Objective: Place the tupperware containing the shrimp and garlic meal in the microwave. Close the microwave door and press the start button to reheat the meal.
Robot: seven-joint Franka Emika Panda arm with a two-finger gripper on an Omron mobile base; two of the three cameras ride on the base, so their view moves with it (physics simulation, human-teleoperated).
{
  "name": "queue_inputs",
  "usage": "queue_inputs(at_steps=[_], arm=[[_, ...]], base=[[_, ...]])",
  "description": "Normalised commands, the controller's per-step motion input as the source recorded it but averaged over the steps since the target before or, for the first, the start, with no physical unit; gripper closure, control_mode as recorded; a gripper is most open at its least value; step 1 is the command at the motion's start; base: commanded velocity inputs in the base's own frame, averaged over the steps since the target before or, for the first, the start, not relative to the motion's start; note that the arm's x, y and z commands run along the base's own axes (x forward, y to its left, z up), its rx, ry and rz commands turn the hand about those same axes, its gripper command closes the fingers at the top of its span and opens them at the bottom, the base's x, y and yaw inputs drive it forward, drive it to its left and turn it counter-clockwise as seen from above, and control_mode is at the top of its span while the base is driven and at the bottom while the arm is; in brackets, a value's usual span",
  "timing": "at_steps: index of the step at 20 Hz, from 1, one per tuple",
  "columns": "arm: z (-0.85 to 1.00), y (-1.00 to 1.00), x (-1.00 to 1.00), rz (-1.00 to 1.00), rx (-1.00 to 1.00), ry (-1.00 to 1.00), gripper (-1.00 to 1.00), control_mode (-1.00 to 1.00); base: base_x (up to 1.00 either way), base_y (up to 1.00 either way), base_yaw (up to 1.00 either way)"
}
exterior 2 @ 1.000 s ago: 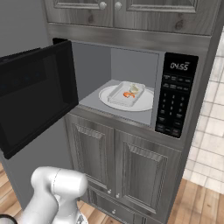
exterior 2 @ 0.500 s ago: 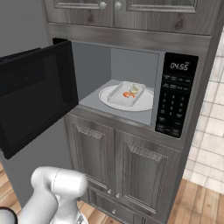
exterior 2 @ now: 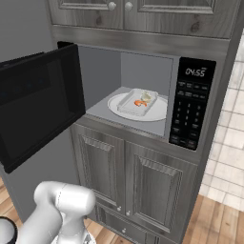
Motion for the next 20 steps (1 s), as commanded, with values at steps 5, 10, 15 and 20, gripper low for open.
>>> queue_inputs(at_steps=[5, 10, 15, 20], arm=[[0.00, -0.05, 0.09, -0.11, -0.01, -0.01, -1.00, -1.00], [0.05, -0.32, -0.02, -0.18, 0.00, 0.00, -1.00, -1.00], [0.22, -0.68, -0.29, -0.17, 0.00, -0.02, -1.00, -1.00], [0.20, -0.92, -0.61, -0.13, 0.00, -0.10, -1.00, -1.00]], base=[[0.00, 0.00, 0.00], [0.00, 0.00, 0.00], [0.00, 0.00, 0.00], [0.00, 0.00, 0.00]])
